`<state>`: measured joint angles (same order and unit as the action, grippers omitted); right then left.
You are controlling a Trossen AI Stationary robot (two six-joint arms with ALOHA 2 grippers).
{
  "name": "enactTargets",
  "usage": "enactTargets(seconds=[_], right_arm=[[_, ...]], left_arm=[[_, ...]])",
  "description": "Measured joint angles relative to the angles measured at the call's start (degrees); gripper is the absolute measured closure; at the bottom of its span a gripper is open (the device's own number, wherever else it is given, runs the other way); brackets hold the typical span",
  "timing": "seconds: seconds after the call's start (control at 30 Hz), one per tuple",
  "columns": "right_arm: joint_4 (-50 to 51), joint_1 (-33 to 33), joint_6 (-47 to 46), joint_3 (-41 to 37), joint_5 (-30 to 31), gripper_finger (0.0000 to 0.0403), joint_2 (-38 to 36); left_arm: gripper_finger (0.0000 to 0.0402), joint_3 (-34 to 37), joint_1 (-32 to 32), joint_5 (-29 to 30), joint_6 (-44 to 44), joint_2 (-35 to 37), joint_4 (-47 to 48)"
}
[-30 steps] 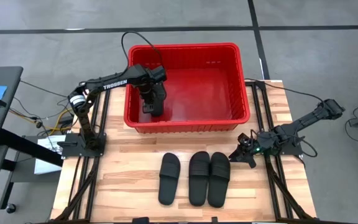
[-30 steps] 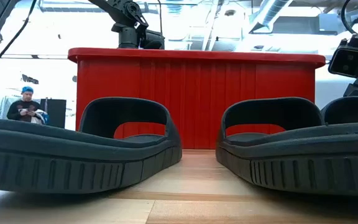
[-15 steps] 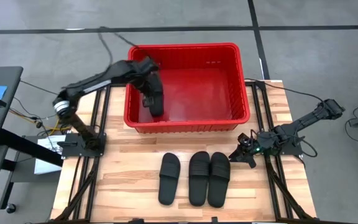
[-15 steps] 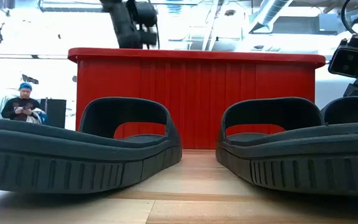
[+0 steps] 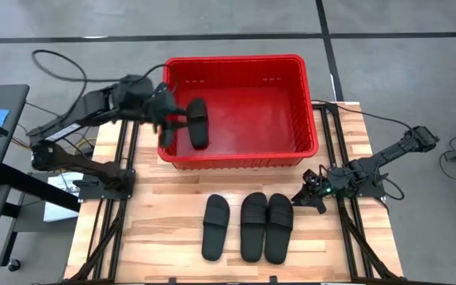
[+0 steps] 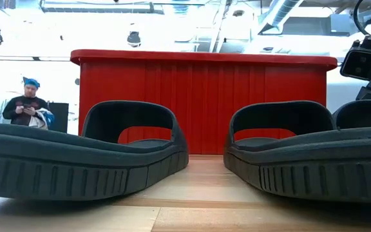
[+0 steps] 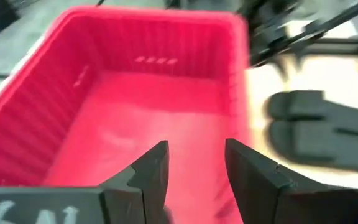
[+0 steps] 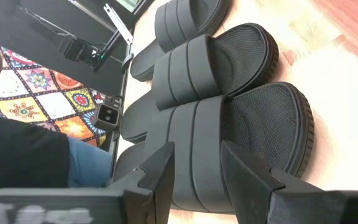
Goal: Pick and place slides into bin
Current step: Put the black slides into the red box
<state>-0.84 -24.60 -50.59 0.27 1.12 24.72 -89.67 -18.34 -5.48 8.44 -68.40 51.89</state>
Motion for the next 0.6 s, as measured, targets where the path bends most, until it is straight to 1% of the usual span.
enactTargets(seconds=[0.13, 0.27, 0.43, 0.6], right_arm=[[0.0, 0.0, 0.0, 0.0, 0.0, 0.028, 0.0], [0.0, 0.0, 0.0, 0.0, 0.0, 0.028, 0.0], [0.0, 0.0, 0.0, 0.0, 0.0, 0.028, 0.0], [0.0, 0.0, 0.0, 0.0, 0.0, 0.028, 0.0]], left_arm=[[0.0253, 0.0, 6.8, 0.0, -3.0, 2.9, 0.1], [0.0253, 0.0, 13.7, 1.4, -5.4, 4.2, 0.1], [0.0253, 0.0, 22.1, 4.4, -10.0, 3.7, 0.1], [0.0253, 0.0, 29.4, 8.1, -14.2, 1.5, 0.2]])
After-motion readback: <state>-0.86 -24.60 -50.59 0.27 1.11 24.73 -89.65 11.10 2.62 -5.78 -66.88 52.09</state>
